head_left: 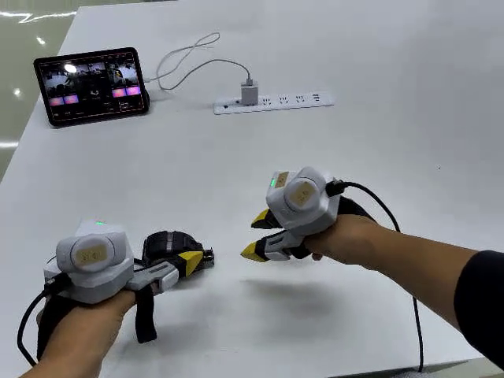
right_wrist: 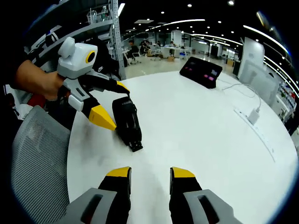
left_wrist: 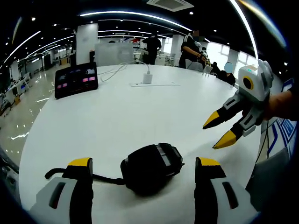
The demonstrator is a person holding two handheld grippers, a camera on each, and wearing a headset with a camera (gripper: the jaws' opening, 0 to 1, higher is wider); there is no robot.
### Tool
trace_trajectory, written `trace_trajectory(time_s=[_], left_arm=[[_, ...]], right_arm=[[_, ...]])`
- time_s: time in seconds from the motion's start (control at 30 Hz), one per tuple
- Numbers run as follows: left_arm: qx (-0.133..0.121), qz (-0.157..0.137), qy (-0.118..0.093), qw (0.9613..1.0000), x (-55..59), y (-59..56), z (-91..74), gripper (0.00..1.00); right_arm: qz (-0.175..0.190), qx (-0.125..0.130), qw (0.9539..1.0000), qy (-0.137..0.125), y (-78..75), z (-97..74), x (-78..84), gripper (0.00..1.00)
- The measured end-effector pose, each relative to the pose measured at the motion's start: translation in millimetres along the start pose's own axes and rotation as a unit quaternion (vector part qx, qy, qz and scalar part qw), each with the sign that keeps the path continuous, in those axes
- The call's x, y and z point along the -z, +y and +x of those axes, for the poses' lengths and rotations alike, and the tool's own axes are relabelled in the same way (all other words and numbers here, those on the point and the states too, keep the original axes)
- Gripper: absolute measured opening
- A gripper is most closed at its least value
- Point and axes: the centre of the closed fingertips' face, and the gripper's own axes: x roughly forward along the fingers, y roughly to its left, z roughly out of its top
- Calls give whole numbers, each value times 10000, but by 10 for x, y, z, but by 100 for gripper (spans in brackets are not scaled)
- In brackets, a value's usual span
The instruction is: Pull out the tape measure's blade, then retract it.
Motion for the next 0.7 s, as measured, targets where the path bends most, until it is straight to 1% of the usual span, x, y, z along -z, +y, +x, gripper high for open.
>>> trace_trajectory(time_s=[0.07, 0.17, 0.27, 0.3, 0.4, 0.5, 0.53, 0.57, 0.6, 0.63, 0.67, 0.7], left_arm=[[50, 56, 12, 10000, 1, -2, -12, 92], [171, 91, 2, 9998, 7, 1, -35, 96], [226, 52, 36, 9997, 27, 31, -62, 99], [268, 52, 60, 9996, 38, 33, -71, 99], [281, 57, 231, 9993, 102, 77, -101, 99], [367, 113, 186, 9991, 106, 99, -148, 99], [398, 114, 199, 9989, 111, 102, -157, 99], [590, 98, 200, 9980, 115, 54, -169, 99], [813, 42, 99, 9966, 91, -6, -179, 99], [641, 135, 140, 9978, 112, 68, -187, 99], [585, 331, 283, 9973, 154, 109, -197, 99], [726, 307, 301, 9964, 161, 70, -207, 99]], right_arm=[[10, 12, 10000, -27, 5, -65, 15, 30], [-19, 110, 9999, -41, -17, -178, 70, 32], [50, 168, 9998, -60, -44, -266, 127, 34], [66, 190, 9998, -60, -55, -291, 147, 34], [128, 282, 9995, -69, -93, -375, 206, 36], [213, 369, 9990, -124, -116, -472, 240, 38], [213, 395, 9989, -122, -124, -492, 257, 39], [220, 411, 9988, -124, -129, -514, 274, 39], [238, 432, 9987, -131, -137, -544, 298, 40], [263, 445, 9986, -121, -142, -566, 324, 41], [291, 466, 9984, -109, -149, -597, 361, 42], [307, 474, 9983, -108, -152, -615, 385, 43]])
